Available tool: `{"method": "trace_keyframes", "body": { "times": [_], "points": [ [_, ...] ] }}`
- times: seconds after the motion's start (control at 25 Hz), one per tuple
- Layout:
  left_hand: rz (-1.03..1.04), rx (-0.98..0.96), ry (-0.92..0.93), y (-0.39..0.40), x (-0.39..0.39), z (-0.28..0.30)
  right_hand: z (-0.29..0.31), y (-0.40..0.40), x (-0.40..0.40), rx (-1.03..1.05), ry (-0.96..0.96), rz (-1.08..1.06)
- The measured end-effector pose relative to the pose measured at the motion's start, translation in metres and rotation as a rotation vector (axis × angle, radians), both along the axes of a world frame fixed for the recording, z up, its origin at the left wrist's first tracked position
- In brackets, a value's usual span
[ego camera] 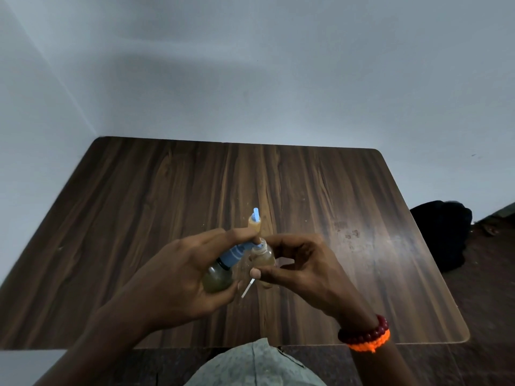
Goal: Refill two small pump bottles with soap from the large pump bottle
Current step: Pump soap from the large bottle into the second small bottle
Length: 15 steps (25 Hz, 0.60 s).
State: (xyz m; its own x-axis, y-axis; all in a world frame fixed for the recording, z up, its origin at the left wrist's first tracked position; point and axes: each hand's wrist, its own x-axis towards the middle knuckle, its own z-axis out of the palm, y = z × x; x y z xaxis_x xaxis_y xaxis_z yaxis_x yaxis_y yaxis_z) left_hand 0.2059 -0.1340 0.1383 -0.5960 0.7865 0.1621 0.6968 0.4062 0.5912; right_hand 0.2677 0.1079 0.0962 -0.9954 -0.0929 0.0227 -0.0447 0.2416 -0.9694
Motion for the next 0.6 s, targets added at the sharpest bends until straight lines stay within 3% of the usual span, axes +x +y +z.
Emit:
{"method": "trace_keyframes", "body": {
  "times": [0.28,0.6],
  "points": [
    [-0.019,-0.010,-0.067,-0.0029,0.0018,-0.0004,0.0016,0.0023,0.0014,-0.034,0.003,-0.017],
    [-0.022,-0.010,-0.015,-0.0042,0.0016,0.0026,0.0021,-0.0055,0.0070,-0.086,-0.013,-0.022]
  ]
}}
